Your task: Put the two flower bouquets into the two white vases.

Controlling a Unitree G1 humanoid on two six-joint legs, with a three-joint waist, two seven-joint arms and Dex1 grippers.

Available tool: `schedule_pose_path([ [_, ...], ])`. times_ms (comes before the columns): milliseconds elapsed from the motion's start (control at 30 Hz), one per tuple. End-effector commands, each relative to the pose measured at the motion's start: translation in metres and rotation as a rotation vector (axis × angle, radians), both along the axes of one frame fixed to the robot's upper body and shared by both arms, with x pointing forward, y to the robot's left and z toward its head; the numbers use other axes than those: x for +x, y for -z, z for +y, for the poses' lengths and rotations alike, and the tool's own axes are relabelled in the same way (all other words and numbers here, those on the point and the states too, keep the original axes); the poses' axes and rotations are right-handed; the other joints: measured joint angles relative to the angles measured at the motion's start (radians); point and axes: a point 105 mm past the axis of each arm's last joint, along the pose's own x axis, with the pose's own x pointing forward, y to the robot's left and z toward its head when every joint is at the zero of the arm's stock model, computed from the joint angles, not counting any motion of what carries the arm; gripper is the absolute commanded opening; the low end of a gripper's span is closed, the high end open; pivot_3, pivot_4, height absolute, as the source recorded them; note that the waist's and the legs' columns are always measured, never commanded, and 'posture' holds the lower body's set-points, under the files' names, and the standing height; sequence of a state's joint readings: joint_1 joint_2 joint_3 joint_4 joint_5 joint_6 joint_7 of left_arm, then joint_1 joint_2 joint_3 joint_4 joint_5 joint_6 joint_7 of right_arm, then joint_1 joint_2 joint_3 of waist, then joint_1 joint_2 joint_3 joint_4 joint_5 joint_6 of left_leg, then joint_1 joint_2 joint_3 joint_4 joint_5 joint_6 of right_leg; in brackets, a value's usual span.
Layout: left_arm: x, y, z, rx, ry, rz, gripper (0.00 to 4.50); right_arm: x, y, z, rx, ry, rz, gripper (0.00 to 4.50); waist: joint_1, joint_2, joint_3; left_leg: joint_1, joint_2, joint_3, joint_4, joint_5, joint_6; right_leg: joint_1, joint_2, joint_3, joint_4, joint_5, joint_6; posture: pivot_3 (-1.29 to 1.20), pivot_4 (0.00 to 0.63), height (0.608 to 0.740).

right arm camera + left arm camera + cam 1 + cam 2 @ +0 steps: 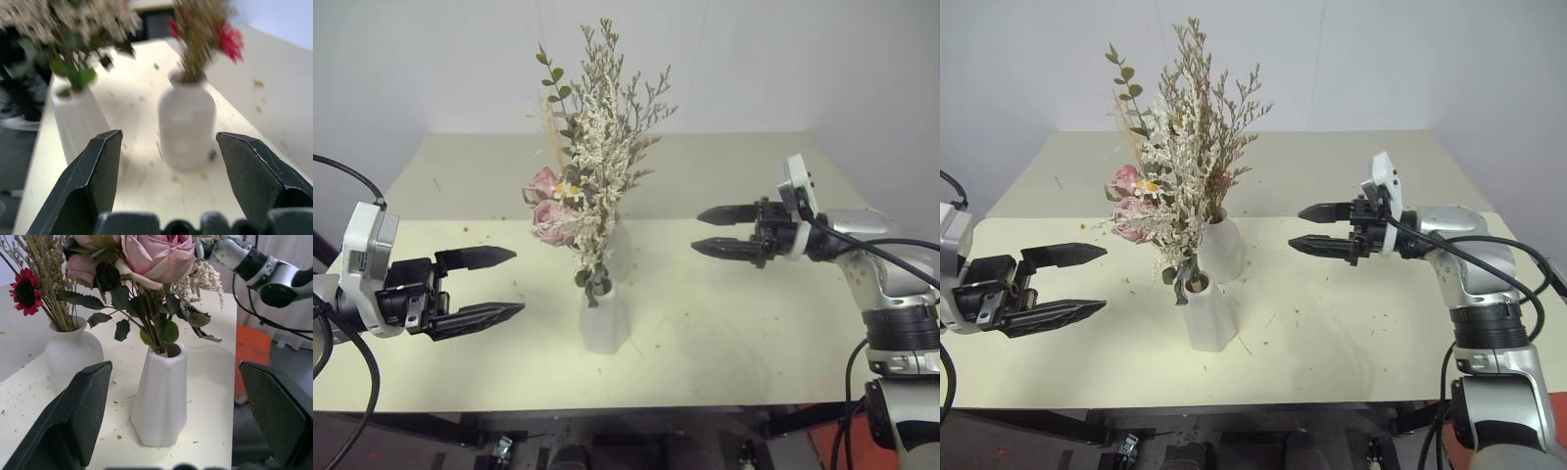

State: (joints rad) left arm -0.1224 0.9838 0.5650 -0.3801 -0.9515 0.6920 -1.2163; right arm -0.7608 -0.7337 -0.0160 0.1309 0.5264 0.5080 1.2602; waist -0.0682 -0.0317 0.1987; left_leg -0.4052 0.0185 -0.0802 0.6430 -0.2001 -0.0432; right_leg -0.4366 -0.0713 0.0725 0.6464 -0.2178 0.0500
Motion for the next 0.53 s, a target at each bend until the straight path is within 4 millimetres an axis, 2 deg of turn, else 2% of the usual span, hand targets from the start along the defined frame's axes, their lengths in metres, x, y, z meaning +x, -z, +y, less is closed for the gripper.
schedule_pose_path([
  [33,0.0,-0.004,-0.003,-0.011,-0.016,-0.055,4.5,-0.001,-0.004,-0.02,0.001,0.083,-0.045,3.69,-0.001,0.0,0.0,0.0,0.0,0.0,0.0,0.0,0.0,0.0,0.0,0.0,0.0,0.0,0.0,0.0,0.15,0.74],
  [233,0.0,0.004,-0.002,-0.04,-0.06,-0.048,4.5,-0.005,0.008,-0.033,0.031,0.182,-0.026,3.69,-0.001,0.0,0.0,0.0,0.0,0.0,0.0,0.0,0.0,0.0,0.0,0.0,0.0,0.0,0.0,0.0,0.15,0.74],
  [533,0.0,0.017,0.002,-0.065,-0.139,-0.046,4.5,-0.01,0.025,-0.032,0.046,0.236,-0.015,3.69,-0.001,0.0,0.0,0.001,0.0,0.0,0.0,0.0,0.0,0.002,0.0,0.0,0.0,0.0,0.001,0.0,0.15,0.74],
])
